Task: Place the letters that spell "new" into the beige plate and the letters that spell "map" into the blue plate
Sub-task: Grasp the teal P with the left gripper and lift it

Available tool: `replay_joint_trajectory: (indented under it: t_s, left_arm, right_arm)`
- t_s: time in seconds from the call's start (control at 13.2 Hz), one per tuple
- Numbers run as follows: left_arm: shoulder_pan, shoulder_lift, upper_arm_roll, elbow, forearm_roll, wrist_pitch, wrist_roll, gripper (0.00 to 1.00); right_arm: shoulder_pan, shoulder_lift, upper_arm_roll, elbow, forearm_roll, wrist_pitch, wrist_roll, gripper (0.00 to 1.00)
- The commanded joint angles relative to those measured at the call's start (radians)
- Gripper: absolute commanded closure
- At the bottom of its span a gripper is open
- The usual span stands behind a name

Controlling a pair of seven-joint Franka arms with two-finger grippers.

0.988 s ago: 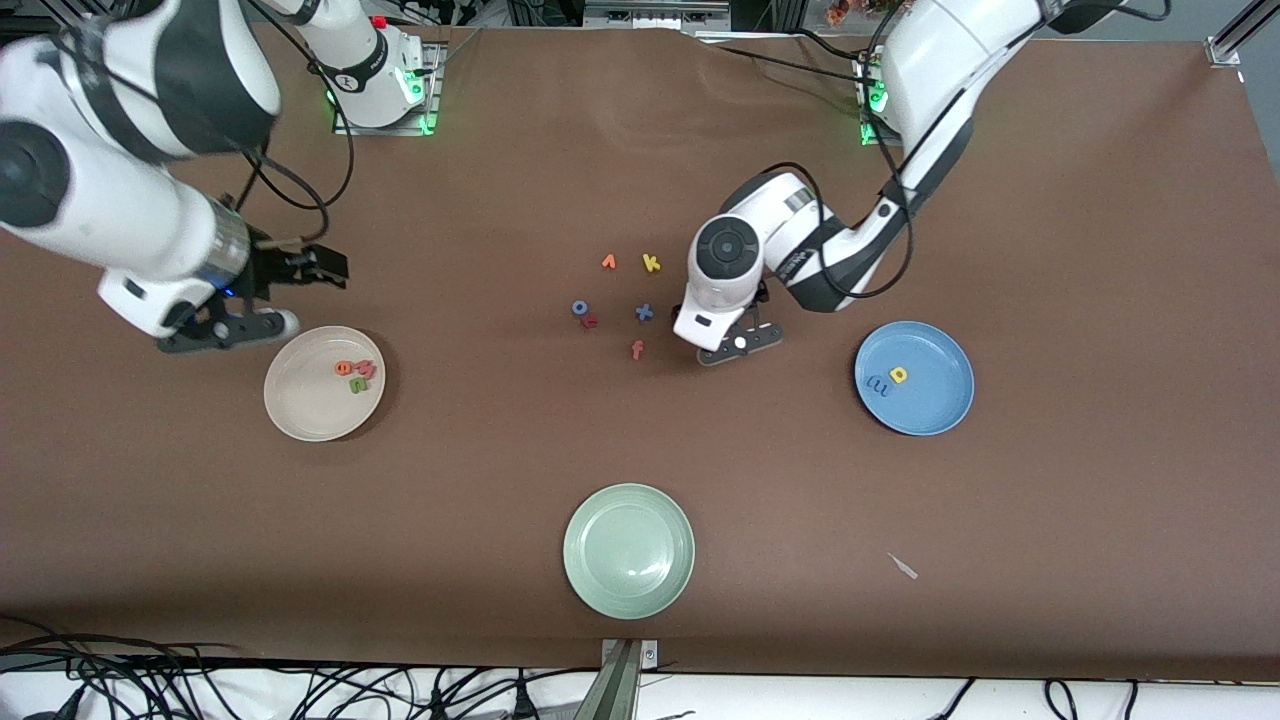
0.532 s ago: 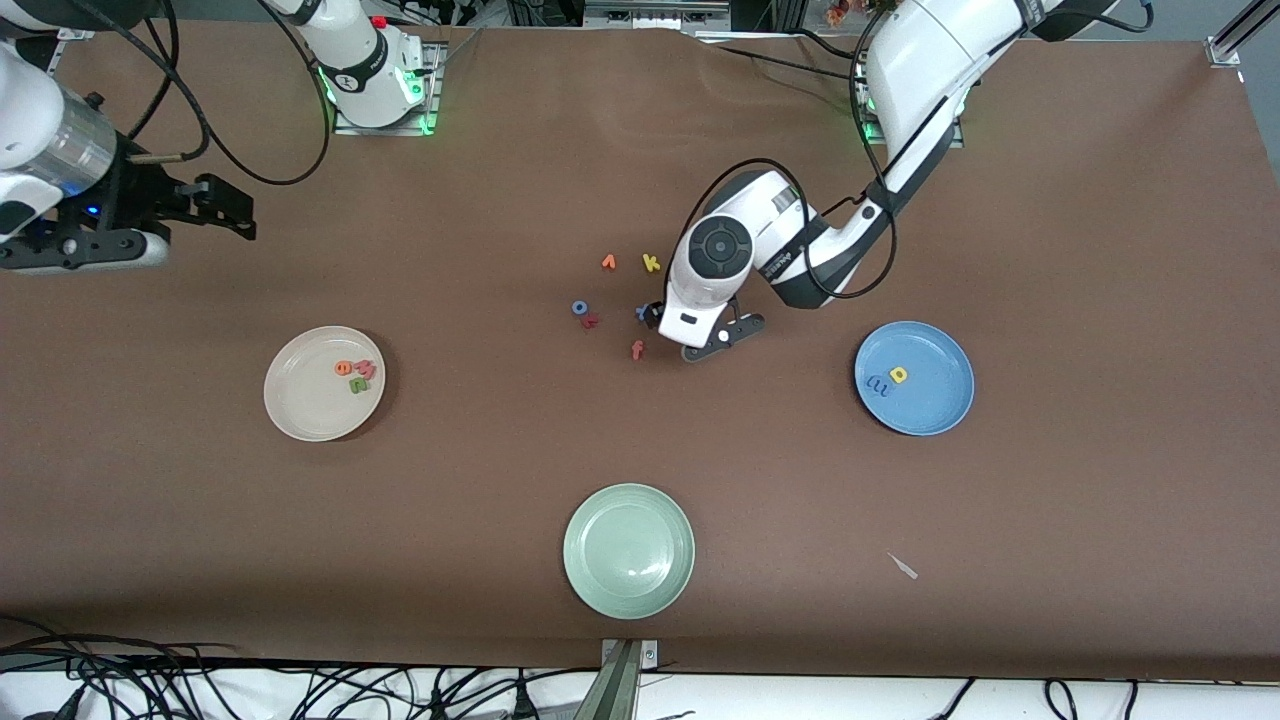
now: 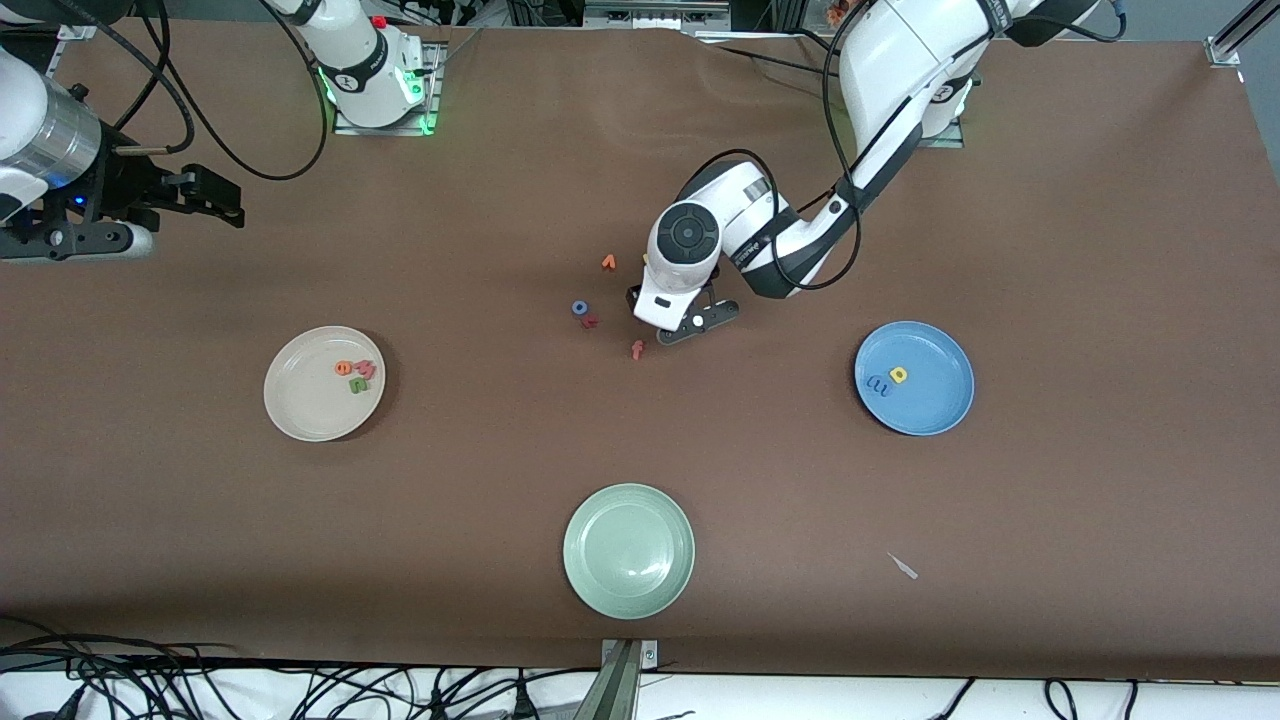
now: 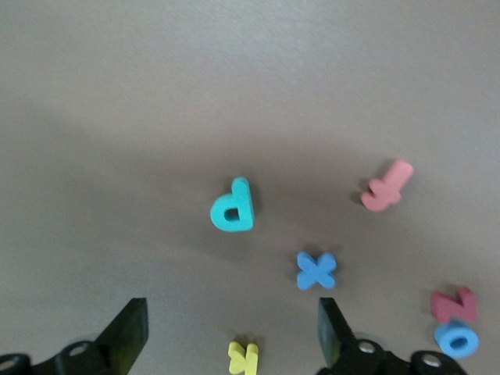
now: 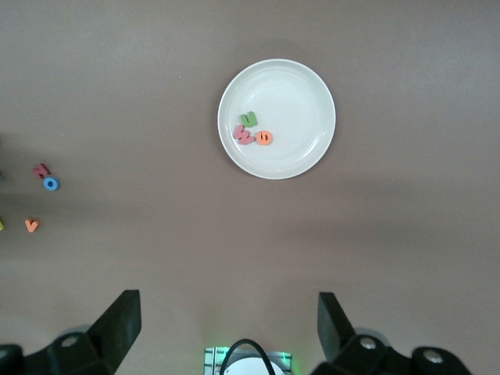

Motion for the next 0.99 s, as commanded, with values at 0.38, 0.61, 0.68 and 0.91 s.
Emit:
replay_joint_trajectory:
  t_s: [0.38,0.61,0.68,0.91]
  left_arm:
    - [-0.008,0.031,0.041,0.013,0.029,0.004,-0.055,0.23]
    - [-0.01,0.045,0.041,0.01,0.03,0.05,-0.058,0.27]
    - [-0.008,0.052,0.043,0.011,0.03,0.08,-0.057,0.28]
    - [-0.004,0.054,0.052,0.01,0.032,0.097,-0.052,0.29]
  right_arm:
    - [-0.007,-0.004,0.002,-0.03,-0.015,0.02,-0.002,0.0]
    - [-0.007,-0.001,0.002,-0.028,-0.015,0.026,-0.002,0.0]
    - [-0.007,0.002,0.002,-0.028,-0.015,0.029,-0.002,0.0]
    - [-0.007,0.002,0.002,-0.027,-0.013,0.029,-0.004,0.0]
